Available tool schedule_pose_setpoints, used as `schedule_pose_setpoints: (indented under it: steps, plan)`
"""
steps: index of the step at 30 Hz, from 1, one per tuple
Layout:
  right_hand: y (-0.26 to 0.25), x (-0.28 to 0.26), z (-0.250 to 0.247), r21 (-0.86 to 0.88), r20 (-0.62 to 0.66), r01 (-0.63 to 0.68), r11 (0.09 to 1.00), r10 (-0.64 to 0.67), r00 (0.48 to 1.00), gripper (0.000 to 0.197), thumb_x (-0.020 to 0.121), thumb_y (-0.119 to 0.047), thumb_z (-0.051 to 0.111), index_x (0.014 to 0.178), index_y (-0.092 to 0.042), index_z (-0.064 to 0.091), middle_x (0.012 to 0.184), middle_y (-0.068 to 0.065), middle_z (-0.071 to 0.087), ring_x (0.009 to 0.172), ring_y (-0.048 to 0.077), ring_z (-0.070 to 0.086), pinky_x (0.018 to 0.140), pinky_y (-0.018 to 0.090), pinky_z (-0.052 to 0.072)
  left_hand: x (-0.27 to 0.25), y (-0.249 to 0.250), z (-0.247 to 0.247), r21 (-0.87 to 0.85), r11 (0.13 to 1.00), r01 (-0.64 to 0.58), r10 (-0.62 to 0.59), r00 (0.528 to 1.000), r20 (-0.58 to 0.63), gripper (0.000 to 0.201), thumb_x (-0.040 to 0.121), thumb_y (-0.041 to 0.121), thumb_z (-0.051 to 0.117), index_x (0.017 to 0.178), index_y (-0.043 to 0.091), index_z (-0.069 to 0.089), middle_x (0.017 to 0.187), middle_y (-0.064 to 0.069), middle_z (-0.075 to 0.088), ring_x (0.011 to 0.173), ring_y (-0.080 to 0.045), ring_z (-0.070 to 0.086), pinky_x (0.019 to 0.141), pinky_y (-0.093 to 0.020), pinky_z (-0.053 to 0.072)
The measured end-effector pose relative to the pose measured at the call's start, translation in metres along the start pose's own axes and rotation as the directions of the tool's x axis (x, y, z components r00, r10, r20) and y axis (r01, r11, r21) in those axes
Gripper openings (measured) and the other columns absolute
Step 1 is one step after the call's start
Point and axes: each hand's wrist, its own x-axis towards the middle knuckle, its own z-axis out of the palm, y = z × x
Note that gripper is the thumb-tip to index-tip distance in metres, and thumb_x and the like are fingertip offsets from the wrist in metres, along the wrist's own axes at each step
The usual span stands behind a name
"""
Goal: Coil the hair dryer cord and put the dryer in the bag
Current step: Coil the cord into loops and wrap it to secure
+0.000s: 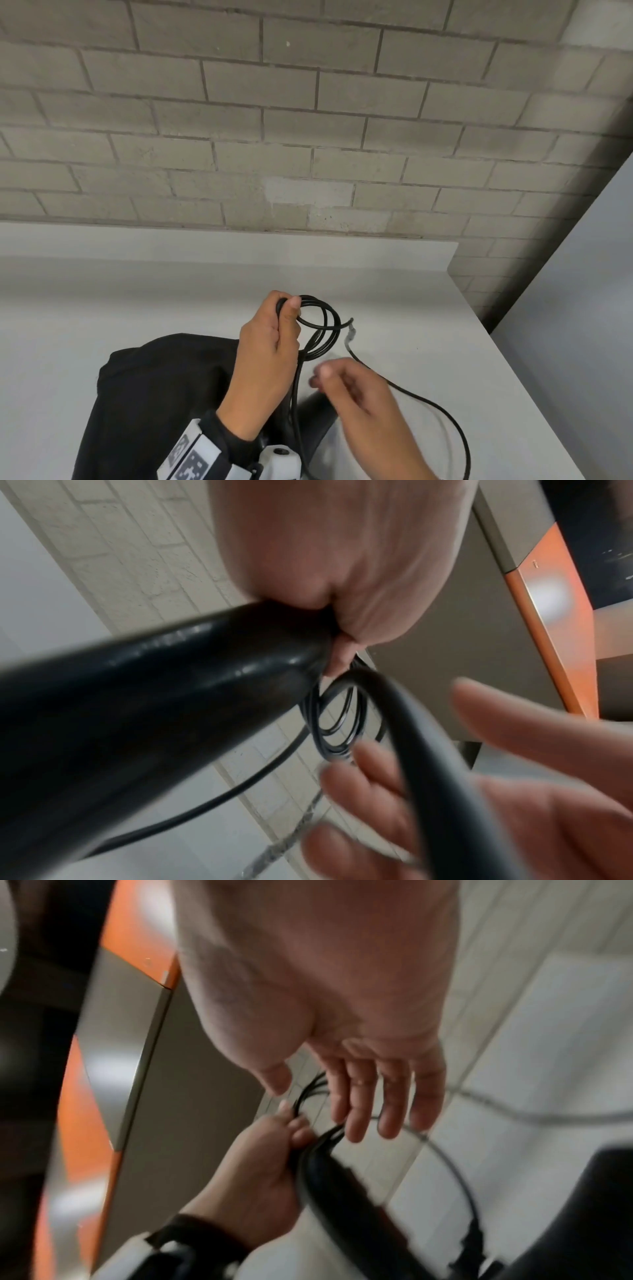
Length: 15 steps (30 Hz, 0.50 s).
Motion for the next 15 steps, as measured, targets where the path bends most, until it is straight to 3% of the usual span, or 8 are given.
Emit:
schedule_pose_setpoints:
  steps: [3,6,8,10,14,15]
  plan:
    - [-0.007,0.007,0.02,0.066,0.096,-0.079,0.995,0.072,0.993,0.012,0.091,-0.032,0.061,0.086,-0.025,0.069,0.078,-0.002,0.072,0.076,0.011,0.065,0.078,0.029,0.053,-0.002,0.002,0.0,-0.005,1.0,0.004,-0.004,1.0,0.003,0.027,0.098,0.044,0.042,0.08,0.026,0.053,0.054,0.003,0.045,0.049,-0.014,0.042,0.05,-0.045,0.043]
    - [-0.008,-0.002,0.017,0.182,0.248,-0.175,0.968,0.127,0.96,0.01,0.094,-0.018,0.058,0.086,-0.012,0.063,0.066,-0.001,0.065,0.065,0.012,0.064,0.07,0.028,0.053,0.0,0.0,-0.002,0.003,1.0,0.007,-0.007,1.0,-0.002,0.028,0.099,0.044,0.042,0.08,0.026,0.053,0.053,0.005,0.043,0.049,-0.014,0.04,0.049,-0.044,0.042]
    - [-0.011,-0.015,0.005,0.311,0.37,-0.259,0.914,0.134,0.919,0.009,0.091,-0.014,0.058,0.087,-0.006,0.056,0.066,0.009,0.058,0.053,0.019,0.06,0.055,0.026,0.05,0.002,-0.002,-0.002,0.0,1.0,0.016,-0.016,1.0,-0.014,0.028,0.1,0.041,0.042,0.08,0.024,0.052,0.054,0.005,0.043,0.049,-0.013,0.04,0.048,-0.042,0.041]
    - [-0.014,-0.029,-0.01,0.364,0.389,-0.219,0.905,0.065,0.919,0.01,0.087,-0.016,0.059,0.09,-0.006,0.058,0.065,0.01,0.053,0.042,0.016,0.045,0.044,0.02,0.037,0.004,-0.004,-0.003,-0.026,0.999,0.035,-0.036,0.999,-0.021,0.028,0.1,0.038,0.043,0.08,0.023,0.052,0.054,0.006,0.041,0.05,-0.012,0.038,0.048,-0.04,0.039]
    - [-0.016,-0.057,-0.059,0.309,0.304,-0.209,0.928,0.112,0.946,0.033,0.073,-0.041,0.069,0.101,-0.023,0.073,0.05,0.002,0.046,0.04,0.008,0.033,0.044,0.014,0.028,0.004,-0.006,-0.004,-0.047,0.998,0.044,-0.044,0.999,-0.011,0.027,0.099,0.04,0.042,0.08,0.023,0.053,0.053,0.008,0.041,0.05,-0.011,0.037,0.048,-0.034,0.036]
    - [-0.016,-0.057,-0.069,0.288,0.295,-0.131,0.949,0.042,0.955,0.035,0.07,-0.047,0.07,0.097,-0.024,0.074,0.048,-0.002,0.042,0.04,0.007,0.029,0.044,0.013,0.026,0.004,-0.006,-0.004,-0.05,0.998,0.041,-0.042,0.999,-0.01,0.027,0.099,0.04,0.042,0.081,0.023,0.053,0.053,0.009,0.041,0.049,-0.011,0.037,0.048,-0.034,0.036]
